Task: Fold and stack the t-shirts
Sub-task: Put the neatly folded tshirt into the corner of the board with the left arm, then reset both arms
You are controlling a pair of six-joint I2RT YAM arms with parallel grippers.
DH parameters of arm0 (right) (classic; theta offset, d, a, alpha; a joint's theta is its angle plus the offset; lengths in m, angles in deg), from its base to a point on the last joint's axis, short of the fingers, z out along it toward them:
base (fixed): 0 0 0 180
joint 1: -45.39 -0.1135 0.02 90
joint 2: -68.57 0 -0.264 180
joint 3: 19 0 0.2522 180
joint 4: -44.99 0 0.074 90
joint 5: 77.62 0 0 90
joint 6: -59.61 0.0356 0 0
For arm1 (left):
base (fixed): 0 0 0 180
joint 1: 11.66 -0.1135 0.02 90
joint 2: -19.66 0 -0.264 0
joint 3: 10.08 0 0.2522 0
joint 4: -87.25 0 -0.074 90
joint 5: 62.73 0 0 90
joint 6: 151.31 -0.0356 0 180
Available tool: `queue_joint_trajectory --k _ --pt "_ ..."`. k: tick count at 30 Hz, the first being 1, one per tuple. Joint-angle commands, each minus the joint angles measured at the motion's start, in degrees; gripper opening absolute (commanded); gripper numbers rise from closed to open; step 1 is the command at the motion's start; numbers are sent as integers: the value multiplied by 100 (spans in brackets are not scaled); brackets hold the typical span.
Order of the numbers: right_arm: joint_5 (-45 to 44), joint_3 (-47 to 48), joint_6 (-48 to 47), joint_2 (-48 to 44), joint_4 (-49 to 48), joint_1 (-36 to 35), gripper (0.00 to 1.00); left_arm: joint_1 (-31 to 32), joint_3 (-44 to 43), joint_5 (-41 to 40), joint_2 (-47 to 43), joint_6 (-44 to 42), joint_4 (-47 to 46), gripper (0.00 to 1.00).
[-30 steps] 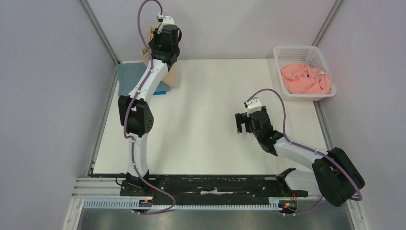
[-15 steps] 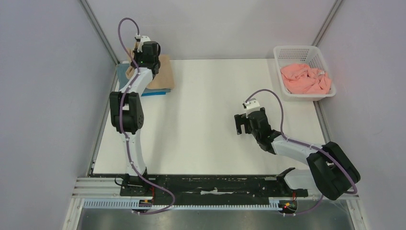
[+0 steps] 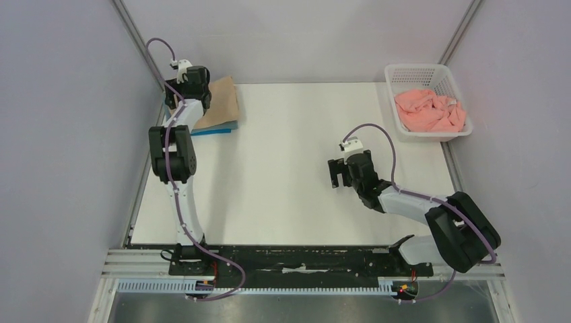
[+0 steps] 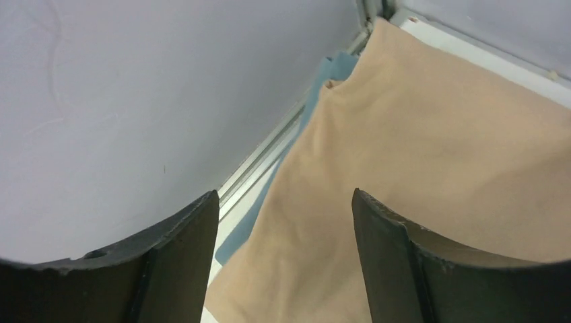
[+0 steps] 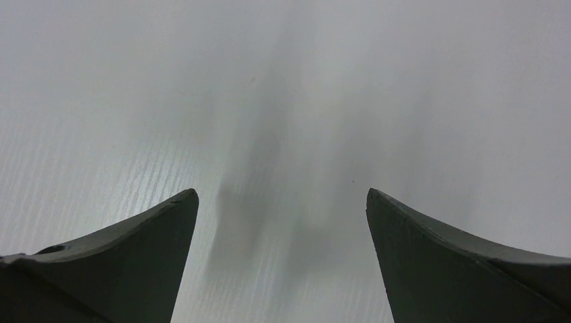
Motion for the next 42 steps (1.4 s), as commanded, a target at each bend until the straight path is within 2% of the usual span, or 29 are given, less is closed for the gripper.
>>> queue_joint_trajectory --k 1,7,9,13,15,17,22,26,32,37,42 --pt "-85 255 92 -16 -23 41 98 -126 -28 -312 -241 983 -127 78" --pt "-28 59 265 -460 -143 43 98 -38 495 1072 -1215 2001 173 80" --pt "-199 11 407 -610 -133 43 98 25 792 1248 -1518 2260 156 80" --pt "-246 -200 556 -984 -156 49 98 593 1435 1743 -2212 2656 9 81" --pt "-131 -435 635 -1273 -272 47 98 772 1767 2234 -2621 3052 42 82" --pt "-129 -646 720 -1542 -316 47 98 917 2215 3090 -3109 3273 -107 82" --pt "-352 -1153 856 -2242 -197 54 98 1720 3726 3838 -4569 3437 -357 82" --pt "-479 -1626 872 -2878 -134 55 98 2577 5103 3972 -5726 3159 -165 83" --pt "-606 -2129 1069 -3625 -239 55 98 2767 7271 3762 -7736 3537 1 83" --pt "-658 -2366 1101 -4142 -105 55 98 2767 7789 2635 -9082 3887 1213 84" --pt "-895 -2602 1145 -4693 -46 56 98 2759 8012 2676 -9797 3879 1225 84"
